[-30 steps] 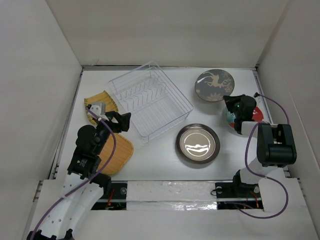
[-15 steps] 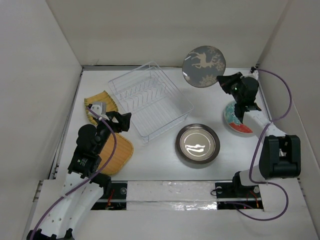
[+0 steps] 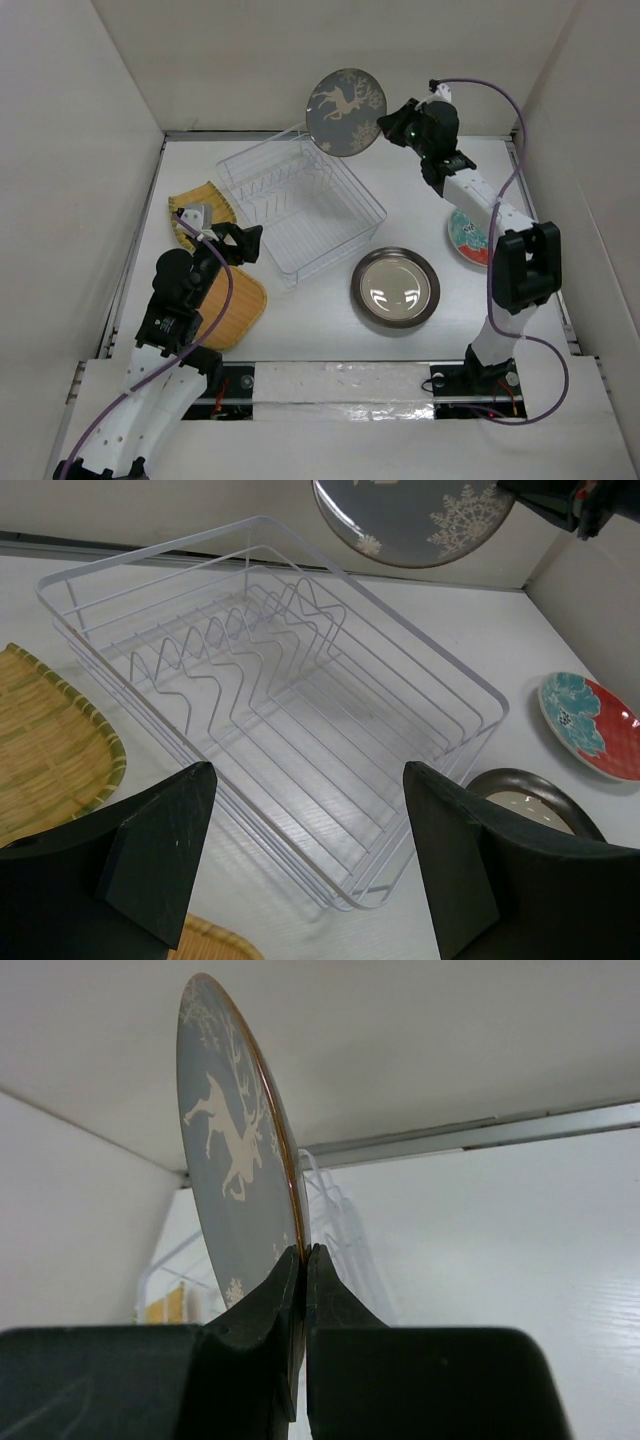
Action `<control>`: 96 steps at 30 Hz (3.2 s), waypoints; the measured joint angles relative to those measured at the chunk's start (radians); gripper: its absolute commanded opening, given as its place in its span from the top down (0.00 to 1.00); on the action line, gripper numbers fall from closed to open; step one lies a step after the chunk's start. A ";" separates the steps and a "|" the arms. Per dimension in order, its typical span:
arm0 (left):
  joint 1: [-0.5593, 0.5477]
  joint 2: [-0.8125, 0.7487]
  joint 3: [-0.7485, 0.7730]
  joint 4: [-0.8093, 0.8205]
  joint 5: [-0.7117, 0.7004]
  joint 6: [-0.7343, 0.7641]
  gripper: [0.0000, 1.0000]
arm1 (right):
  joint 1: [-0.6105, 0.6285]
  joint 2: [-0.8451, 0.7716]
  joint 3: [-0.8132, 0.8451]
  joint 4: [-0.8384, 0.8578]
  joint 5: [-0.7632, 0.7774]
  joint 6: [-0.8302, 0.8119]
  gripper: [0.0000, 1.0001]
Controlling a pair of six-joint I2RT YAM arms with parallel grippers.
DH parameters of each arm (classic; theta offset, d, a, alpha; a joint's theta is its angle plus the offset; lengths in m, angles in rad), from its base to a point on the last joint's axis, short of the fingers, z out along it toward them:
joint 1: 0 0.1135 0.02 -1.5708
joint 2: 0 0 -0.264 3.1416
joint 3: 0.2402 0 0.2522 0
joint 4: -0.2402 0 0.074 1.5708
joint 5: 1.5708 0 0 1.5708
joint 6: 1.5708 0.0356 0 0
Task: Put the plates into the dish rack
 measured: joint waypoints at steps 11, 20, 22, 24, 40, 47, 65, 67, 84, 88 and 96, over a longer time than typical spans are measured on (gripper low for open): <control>0.000 0.000 0.000 0.000 -0.001 0.001 0.27 | 0.136 0.183 0.202 -0.218 0.265 -0.216 1.00; 0.000 -0.001 0.000 0.000 -0.001 0.004 0.27 | 0.289 0.231 0.317 -0.262 0.484 -0.433 1.00; 0.000 -0.001 0.000 0.000 -0.001 0.004 0.27 | 0.314 0.244 0.340 -0.266 0.531 -0.482 1.00; 0.000 -0.001 0.000 0.000 -0.001 0.004 0.27 | 0.338 0.258 0.358 -0.265 0.572 -0.531 1.00; 0.000 -0.002 0.000 0.000 0.000 0.004 0.27 | 0.489 0.433 0.439 -0.211 0.784 -0.760 0.82; 0.000 -0.002 0.000 0.000 0.000 0.004 0.27 | 0.484 0.410 0.478 -0.240 0.758 -0.682 0.26; -0.036 -0.047 0.000 -0.005 0.016 0.000 0.76 | -0.488 -0.955 -1.040 -0.056 0.471 0.158 0.19; -0.046 -0.048 0.000 -0.006 0.014 0.001 0.54 | -0.589 -0.919 -1.086 -0.095 0.410 0.186 0.16; -0.080 -0.069 0.000 -0.017 -0.008 0.000 0.40 | -0.791 -0.432 -1.109 0.082 -0.015 0.351 0.44; -0.080 -0.069 0.000 -0.019 -0.013 0.002 0.40 | -0.811 -0.391 -1.093 0.076 -0.061 0.378 0.75; -0.080 -0.070 0.000 -0.022 -0.021 0.008 0.41 | -0.826 -0.401 -1.090 0.133 -0.123 0.414 1.00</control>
